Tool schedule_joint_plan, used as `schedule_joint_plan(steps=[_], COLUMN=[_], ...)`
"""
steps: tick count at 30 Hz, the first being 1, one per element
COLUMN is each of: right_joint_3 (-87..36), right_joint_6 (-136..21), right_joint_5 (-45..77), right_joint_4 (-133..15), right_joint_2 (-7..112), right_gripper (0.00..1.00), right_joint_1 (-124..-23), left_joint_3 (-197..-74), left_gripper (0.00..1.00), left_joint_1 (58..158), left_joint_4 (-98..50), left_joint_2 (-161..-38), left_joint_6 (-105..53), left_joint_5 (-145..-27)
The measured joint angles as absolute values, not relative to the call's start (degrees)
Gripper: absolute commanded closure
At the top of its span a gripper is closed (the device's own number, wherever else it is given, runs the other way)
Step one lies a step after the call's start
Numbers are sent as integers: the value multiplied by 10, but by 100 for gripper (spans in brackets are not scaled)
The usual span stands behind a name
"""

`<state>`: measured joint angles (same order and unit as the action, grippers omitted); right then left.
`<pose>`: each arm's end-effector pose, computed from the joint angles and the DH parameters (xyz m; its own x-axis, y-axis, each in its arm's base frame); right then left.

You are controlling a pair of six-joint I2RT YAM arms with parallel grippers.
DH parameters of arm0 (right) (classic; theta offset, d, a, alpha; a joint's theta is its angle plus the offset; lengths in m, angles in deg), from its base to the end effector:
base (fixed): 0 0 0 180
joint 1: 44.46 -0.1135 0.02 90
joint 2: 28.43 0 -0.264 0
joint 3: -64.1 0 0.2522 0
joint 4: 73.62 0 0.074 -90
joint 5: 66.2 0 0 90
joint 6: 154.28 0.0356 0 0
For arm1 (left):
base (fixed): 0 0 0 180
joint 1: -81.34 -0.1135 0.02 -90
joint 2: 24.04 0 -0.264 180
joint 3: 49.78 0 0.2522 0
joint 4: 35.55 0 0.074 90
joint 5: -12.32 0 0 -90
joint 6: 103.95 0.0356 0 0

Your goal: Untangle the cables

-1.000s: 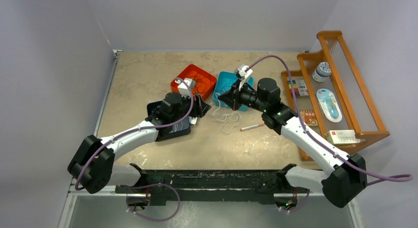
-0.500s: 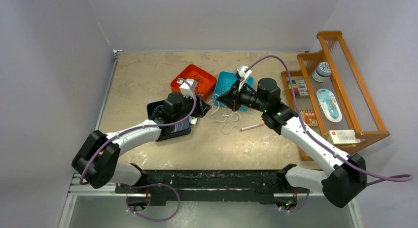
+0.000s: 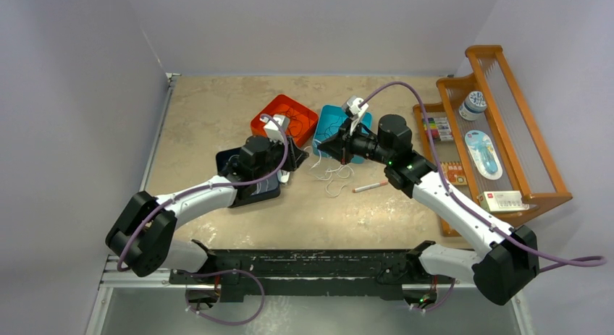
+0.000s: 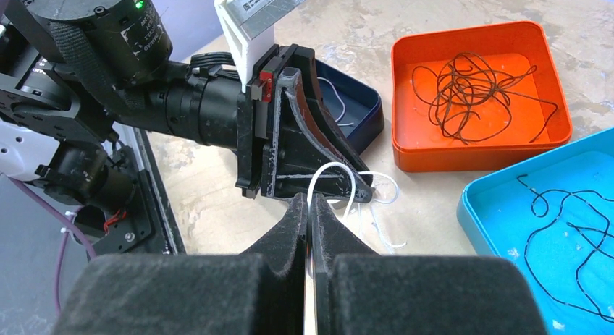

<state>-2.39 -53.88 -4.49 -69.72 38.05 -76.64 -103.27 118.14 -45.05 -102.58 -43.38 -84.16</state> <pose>0.2212 0.1591 0.3485 -0.2134 0.0535 -0.9755 -0.8445 0.4919 0.2117 0.2389 -0.1838 0.2361 -0.5222 -0.2191 -0.8242 0.4887 0.7151 -0.4997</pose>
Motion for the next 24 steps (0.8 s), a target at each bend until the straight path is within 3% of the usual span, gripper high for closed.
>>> schedule_joint_plan(steps=[6, 11, 17, 24], right_joint_3=[-24, -24, -15, -1], right_joint_6=[-541, -543, -529, -522], right_joint_5=[-44, -19, 93, 179], right_joint_4=[-697, -687, -654, -641], right_joint_2=[380, 380, 366, 322], right_gripper=[100, 100, 100, 93], right_joint_1=[-766, -767, -767, -766], left_joint_3=[-1033, -1038, -1079, -1149], left_gripper=[100, 100, 100, 100], left_joint_1=[1181, 1181, 1181, 1181], left_joint_4=[-453, -427, -344, -268], left_joint_2=[-1026, -1022, -982, -920], left_joint_6=[-435, -435, -432, -415], left_joint_5=[-841, -813, -755, -684])
